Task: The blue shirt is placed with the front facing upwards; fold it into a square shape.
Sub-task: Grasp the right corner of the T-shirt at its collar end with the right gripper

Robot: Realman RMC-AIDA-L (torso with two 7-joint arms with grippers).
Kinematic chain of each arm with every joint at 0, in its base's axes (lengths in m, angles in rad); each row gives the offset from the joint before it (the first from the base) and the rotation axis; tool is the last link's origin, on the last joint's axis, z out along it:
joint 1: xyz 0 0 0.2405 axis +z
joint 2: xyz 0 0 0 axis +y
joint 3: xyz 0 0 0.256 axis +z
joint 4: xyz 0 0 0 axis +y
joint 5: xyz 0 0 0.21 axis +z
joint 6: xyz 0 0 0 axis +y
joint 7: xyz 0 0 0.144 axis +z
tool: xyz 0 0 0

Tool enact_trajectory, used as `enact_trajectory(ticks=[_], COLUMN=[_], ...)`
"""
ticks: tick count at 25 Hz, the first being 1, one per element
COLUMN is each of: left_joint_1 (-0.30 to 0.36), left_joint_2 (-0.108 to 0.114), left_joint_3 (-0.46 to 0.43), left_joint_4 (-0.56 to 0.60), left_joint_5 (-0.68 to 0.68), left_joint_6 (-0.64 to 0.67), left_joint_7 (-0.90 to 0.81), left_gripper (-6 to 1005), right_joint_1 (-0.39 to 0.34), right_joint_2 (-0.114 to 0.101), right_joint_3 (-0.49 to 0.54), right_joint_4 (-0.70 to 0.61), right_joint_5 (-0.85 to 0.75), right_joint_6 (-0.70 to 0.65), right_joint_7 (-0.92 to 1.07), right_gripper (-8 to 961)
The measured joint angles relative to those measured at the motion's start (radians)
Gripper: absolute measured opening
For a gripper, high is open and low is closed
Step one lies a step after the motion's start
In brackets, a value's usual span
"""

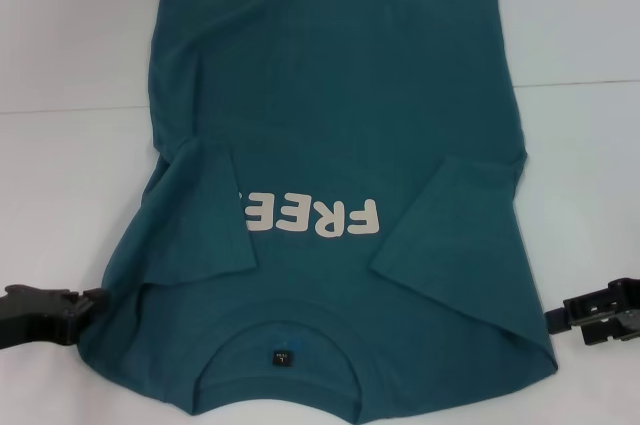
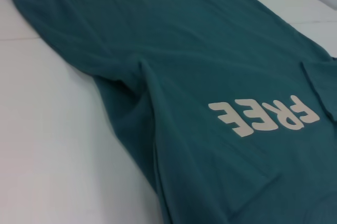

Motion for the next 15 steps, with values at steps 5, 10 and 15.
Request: enact_trajectory(ticks=[5, 10, 15], left_joint_1=[0.007, 0.002, 0.0], left_joint_2=[0.001, 0.0, 0.001], left_joint_3=[-0.002, -0.002, -0.002], left_joint_4=[0.008, 0.02, 0.022], left_joint_5=[-0.012, -0.014, -0.022], left_joint_6=[0.014, 0.024, 0.024], left_joint_7=[0.0, -0.001, -0.001], left_gripper=[1, 1, 2], right_joint_1=[0.0, 0.007, 0.011], right_joint_2=[0.005, 0.015, 0.018], right_joint_3=[0.0, -0.001, -0.002], right_joint_4=[0.001, 0.011, 0.021], right_joint_5=[-0.001, -0.002, -0.027], right_joint_6=[0.001, 0.009, 0.016], right_joint_7=[-0.006, -0.017, -0.017], right_gripper=[752, 763, 762])
